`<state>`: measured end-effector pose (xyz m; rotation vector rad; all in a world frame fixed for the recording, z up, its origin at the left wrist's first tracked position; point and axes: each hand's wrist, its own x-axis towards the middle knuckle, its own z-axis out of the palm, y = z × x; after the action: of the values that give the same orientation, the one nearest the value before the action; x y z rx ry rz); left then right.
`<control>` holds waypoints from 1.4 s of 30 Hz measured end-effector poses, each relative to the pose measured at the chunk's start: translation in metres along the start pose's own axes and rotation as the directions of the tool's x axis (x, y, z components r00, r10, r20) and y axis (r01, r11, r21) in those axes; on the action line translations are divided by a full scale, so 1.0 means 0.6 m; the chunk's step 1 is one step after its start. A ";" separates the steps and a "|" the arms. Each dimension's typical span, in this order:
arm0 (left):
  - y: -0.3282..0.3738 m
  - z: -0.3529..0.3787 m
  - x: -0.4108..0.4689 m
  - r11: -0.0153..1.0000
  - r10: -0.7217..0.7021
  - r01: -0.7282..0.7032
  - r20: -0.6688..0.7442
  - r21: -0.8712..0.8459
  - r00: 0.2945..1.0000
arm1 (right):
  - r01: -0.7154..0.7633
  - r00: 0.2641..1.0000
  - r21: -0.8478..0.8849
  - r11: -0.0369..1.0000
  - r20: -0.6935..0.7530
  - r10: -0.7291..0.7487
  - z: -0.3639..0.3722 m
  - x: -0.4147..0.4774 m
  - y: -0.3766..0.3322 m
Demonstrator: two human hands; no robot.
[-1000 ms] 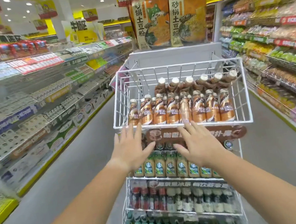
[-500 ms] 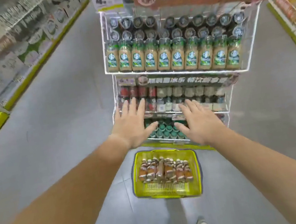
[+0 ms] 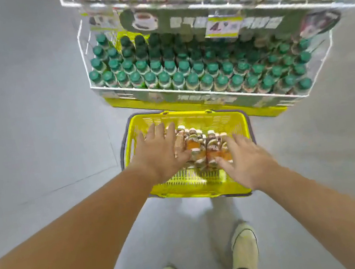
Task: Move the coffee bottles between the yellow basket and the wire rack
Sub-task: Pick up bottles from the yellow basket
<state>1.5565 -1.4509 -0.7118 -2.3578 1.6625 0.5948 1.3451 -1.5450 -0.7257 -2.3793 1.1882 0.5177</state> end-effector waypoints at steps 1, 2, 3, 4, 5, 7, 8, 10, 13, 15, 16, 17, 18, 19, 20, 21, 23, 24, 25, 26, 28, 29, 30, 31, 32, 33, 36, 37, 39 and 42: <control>0.001 0.037 0.019 1.000 -0.002 0.002 0.016 0.018 1.000 | -0.005 1.000 0.023 1.000 0.011 0.005 0.038 0.019 0.010; 0.001 0.072 0.037 1.000 -0.002 0.001 0.027 0.029 1.000 | -0.009 1.000 0.045 0.999 0.024 0.008 0.073 0.039 0.018; -0.001 0.106 0.056 1.000 -0.003 0.002 0.035 0.030 0.999 | -0.014 0.999 0.068 0.998 0.036 0.012 0.105 0.059 0.026; -0.005 0.139 0.074 1.000 -0.007 0.006 0.046 0.026 0.999 | -0.020 0.999 0.091 0.996 0.051 0.015 0.134 0.079 0.033; -0.010 0.171 0.091 1.000 -0.014 0.012 0.062 0.027 0.998 | -0.021 0.998 0.112 0.994 0.065 0.014 0.161 0.099 0.038; -0.022 0.227 0.126 0.999 -0.035 0.031 0.087 0.045 0.996 | -0.019 0.996 0.150 0.989 0.085 0.006 0.205 0.141 0.043; -0.028 0.251 0.143 0.998 -0.044 0.040 0.092 0.050 0.995 | -0.027 0.996 0.177 0.984 0.091 0.011 0.223 0.162 0.044; -0.035 0.290 0.180 0.997 -0.065 0.062 0.080 0.048 0.995 | -0.069 0.994 0.239 0.968 0.104 0.045 0.252 0.207 0.043; -0.040 0.331 0.225 0.993 -0.119 0.119 0.047 0.011 0.992 | -0.166 0.981 0.349 0.922 0.152 0.120 0.279 0.270 0.032; -0.039 0.350 0.245 0.987 -0.157 0.157 0.022 -0.023 0.987 | -0.240 0.968 0.475 0.846 0.187 0.170 0.290 0.304 0.020; -0.038 0.356 0.252 0.983 -0.178 0.178 0.014 -0.043 0.984 | -0.278 0.959 0.534 0.798 0.202 0.199 0.295 0.319 0.014; -0.037 0.361 0.258 0.978 -0.197 0.197 0.007 -0.064 0.980 | -0.316 0.948 0.580 0.751 0.214 0.234 0.297 0.333 0.008; -0.036 0.364 0.263 0.974 -0.211 0.211 0.006 -0.082 0.977 | -0.354 0.935 0.618 0.702 0.228 0.270 0.299 0.345 0.004; -0.035 0.366 0.269 0.971 -0.218 0.219 0.015 -0.096 0.976 | -0.384 0.923 0.652 0.653 0.241 0.301 0.302 0.358 0.001; -0.035 0.369 0.274 0.969 -0.221 0.224 0.035 -0.107 0.975 | -0.409 0.910 0.676 0.612 0.254 0.327 0.304 0.367 -0.001; -0.036 0.371 0.279 0.967 -0.224 0.229 0.059 -0.116 0.973 | -0.426 0.901 0.690 0.585 0.263 0.346 0.305 0.374 -0.003; -0.039 0.371 0.287 0.958 -0.239 0.251 0.097 -0.136 0.966 | -0.446 0.887 0.728 0.520 0.283 0.364 0.302 0.381 -0.004; -0.039 0.370 0.291 0.952 -0.254 0.268 0.109 -0.146 0.961 | -0.453 0.881 0.757 0.470 0.299 0.368 0.299 0.383 -0.001; -0.037 0.368 0.294 0.944 -0.274 0.290 0.118 -0.157 0.954 | -0.456 0.876 0.777 0.434 0.306 0.373 0.296 0.384 0.004; -0.033 0.367 0.297 0.933 -0.298 0.317 0.128 -0.169 0.946 | -0.448 0.877 0.779 0.439 0.288 0.384 0.293 0.382 0.011; -0.023 0.363 0.297 0.912 -0.347 0.366 0.124 -0.186 0.929 | -0.395 0.904 0.693 0.603 0.176 0.389 0.287 0.370 0.032; -0.020 0.362 0.293 0.908 -0.358 0.371 0.104 -0.193 0.928 | -0.368 0.916 0.634 0.680 0.124 0.380 0.285 0.361 0.043; -0.018 0.362 0.287 0.912 -0.347 0.354 0.068 -0.208 0.935 | -0.350 0.922 0.605 0.715 0.089 0.377 0.283 0.349 0.052; -0.016 0.358 0.279 0.922 -0.316 0.313 0.023 -0.228 0.948 | -0.334 0.926 0.604 0.723 0.066 0.372 0.277 0.335 0.062; -0.015 0.356 0.269 0.934 -0.273 0.262 -0.013 -0.243 0.962 | -0.326 0.925 0.621 0.713 0.053 0.376 0.274 0.323 0.071; -0.015 0.357 0.260 0.940 -0.234 0.218 -0.033 -0.261 0.972 | -0.323 0.922 0.633 0.704 0.041 0.386 0.273 0.314 0.077; -0.010 0.342 0.234 0.867 -0.212 0.179 -0.019 -0.465 0.977 | -0.306 0.916 0.660 0.686 0.009 0.400 0.259 0.283 0.091; -0.006 0.332 0.227 0.808 -0.220 0.178 -0.008 -0.562 0.975 | -0.306 0.914 0.666 0.680 0.005 0.406 0.253 0.271 0.094; -0.002 0.318 0.216 0.718 -0.246 0.194 0.017 -0.668 0.969 | -0.296 0.916 0.678 0.673 0.002 0.402 0.242 0.249 0.099; 0.002 0.294 0.195 0.605 -0.303 0.227 0.042 -0.763 0.952 | -0.250 0.931 0.707 0.661 -0.013 0.366 0.217 0.213 0.101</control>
<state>1.5523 -1.4841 -0.9208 -3.1658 1.1410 1.3627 1.3498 -1.5928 -0.9122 -1.5818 1.5339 -0.0514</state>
